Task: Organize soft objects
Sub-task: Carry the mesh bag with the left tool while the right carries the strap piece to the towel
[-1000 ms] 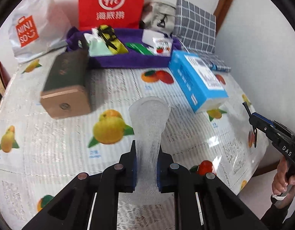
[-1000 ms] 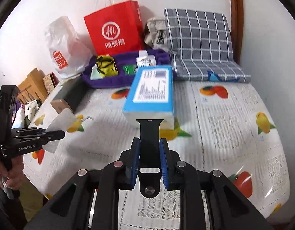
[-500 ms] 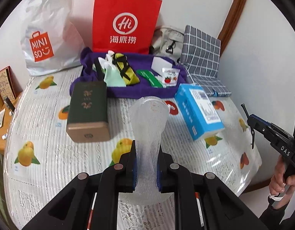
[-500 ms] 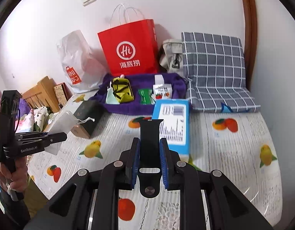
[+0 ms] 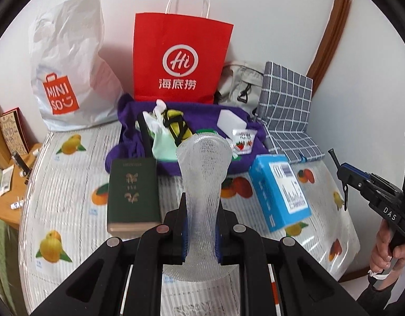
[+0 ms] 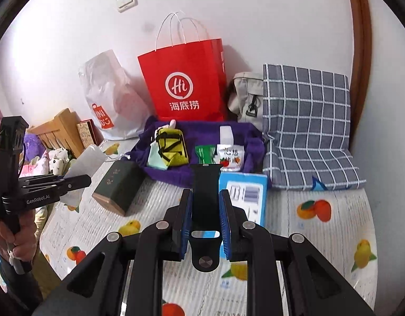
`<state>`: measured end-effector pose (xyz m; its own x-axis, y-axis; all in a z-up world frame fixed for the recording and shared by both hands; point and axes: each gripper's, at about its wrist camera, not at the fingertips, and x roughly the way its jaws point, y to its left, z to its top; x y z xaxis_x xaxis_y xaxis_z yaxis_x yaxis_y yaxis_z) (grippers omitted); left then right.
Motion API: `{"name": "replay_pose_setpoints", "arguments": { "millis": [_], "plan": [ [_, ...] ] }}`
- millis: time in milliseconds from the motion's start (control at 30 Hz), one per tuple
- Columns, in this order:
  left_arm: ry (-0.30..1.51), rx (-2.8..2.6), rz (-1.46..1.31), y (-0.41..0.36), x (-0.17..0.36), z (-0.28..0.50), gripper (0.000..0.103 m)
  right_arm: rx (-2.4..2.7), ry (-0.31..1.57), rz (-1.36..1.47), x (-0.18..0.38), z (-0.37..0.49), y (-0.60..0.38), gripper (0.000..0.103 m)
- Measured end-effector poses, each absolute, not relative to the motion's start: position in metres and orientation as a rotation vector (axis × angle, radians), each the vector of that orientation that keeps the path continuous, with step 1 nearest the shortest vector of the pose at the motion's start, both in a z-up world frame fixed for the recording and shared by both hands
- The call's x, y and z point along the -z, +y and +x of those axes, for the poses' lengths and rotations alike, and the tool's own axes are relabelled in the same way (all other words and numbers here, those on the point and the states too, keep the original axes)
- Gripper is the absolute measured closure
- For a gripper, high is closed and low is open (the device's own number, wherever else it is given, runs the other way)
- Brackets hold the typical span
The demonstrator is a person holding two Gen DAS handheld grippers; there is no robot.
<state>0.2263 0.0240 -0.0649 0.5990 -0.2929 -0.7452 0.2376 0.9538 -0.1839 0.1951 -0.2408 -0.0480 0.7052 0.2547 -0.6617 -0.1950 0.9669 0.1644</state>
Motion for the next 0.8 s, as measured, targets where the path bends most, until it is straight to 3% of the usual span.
{"name": "replay_pose_setpoints", "arguments": {
  "millis": [800],
  "plan": [
    [0.820,0.299,-0.096,0.019,0.037,0.308,0.089,-0.309,0.712,0.099,0.029,0.288,-0.217,0.082]
  ]
}}
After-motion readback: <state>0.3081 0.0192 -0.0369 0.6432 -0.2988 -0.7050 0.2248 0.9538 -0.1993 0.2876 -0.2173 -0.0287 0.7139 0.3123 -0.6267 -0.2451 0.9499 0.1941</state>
